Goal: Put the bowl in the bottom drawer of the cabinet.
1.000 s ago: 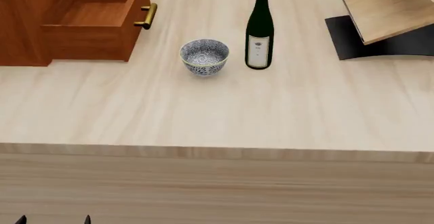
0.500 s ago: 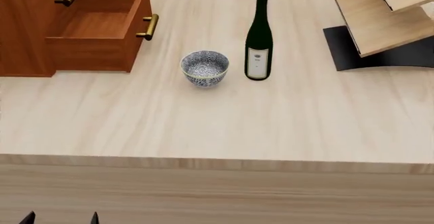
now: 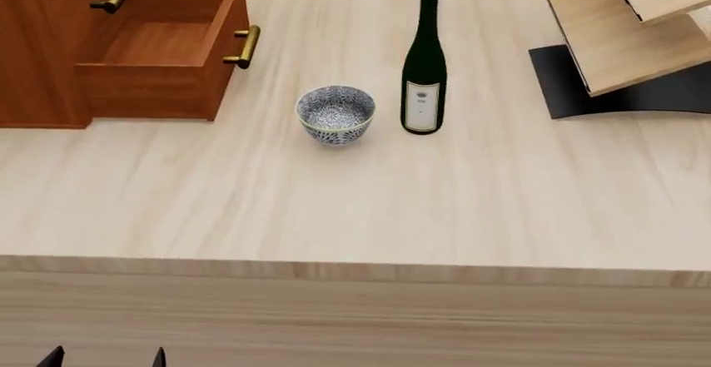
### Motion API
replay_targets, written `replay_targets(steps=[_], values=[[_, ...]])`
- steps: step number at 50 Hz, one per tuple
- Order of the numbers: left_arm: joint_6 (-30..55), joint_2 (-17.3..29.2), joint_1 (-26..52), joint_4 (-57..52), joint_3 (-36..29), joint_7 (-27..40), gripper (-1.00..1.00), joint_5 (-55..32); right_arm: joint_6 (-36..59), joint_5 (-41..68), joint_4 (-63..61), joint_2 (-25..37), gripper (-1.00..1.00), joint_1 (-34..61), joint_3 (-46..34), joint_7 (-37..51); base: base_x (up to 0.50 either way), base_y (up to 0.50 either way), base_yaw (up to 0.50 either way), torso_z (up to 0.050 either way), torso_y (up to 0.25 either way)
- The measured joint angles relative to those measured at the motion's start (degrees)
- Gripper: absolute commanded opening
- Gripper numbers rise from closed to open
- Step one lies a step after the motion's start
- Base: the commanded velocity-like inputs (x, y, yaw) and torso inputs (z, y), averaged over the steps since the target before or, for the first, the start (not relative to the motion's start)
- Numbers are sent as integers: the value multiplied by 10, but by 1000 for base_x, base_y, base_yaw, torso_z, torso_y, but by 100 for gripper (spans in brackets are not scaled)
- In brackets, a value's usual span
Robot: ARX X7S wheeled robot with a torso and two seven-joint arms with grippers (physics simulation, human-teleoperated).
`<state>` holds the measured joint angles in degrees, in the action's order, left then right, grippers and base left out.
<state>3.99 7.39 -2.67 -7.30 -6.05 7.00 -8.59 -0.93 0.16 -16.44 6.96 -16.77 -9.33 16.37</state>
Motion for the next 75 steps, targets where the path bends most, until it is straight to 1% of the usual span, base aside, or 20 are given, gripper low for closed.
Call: replay_targets(steps=[9,12,19,23,29,34,39,46,53,75], values=[[3,5,-3,-7,-5,4,100,-4,-4,5,3,5,100,0,-4,6,0,0,0,50,0],[6,9,-5,-16,-7,6,100,-5,-1,3,-3,8,100,-3,-5,10,0,0,0,5,0],[40,29,-14,-82,0,12,100,-14,25,-18,-78,19,100,-34,12,35,0,0,0,0,0],[73,47,-20,-142,13,20,100,-25,42,-32,-148,25,100,-67,40,56,0,0,0,0,0],[134,71,-17,-221,30,27,100,-49,50,-38,-255,29,100,-130,106,92,0,0,0,0,0],[169,87,-10,-268,37,34,100,-59,48,-39,-323,28,100,-177,157,114,0,0,0,0,0],[191,97,-2,-299,38,38,100,-62,40,-41,-367,15,100,-207,199,117,0,0,0,0,0],[204,105,8,-317,36,41,100,-62,28,-55,-402,-21,100,-221,239,92,0,0,0,0,0],[207,109,13,-322,33,43,100,-62,12,-72,-419,-44,100,-231,257,77,27,0,0,0,0],[203,115,8,-331,24,49,100,-56,-6,-105,-433,-64,100,-245,256,59,494,0,0,0,0]])
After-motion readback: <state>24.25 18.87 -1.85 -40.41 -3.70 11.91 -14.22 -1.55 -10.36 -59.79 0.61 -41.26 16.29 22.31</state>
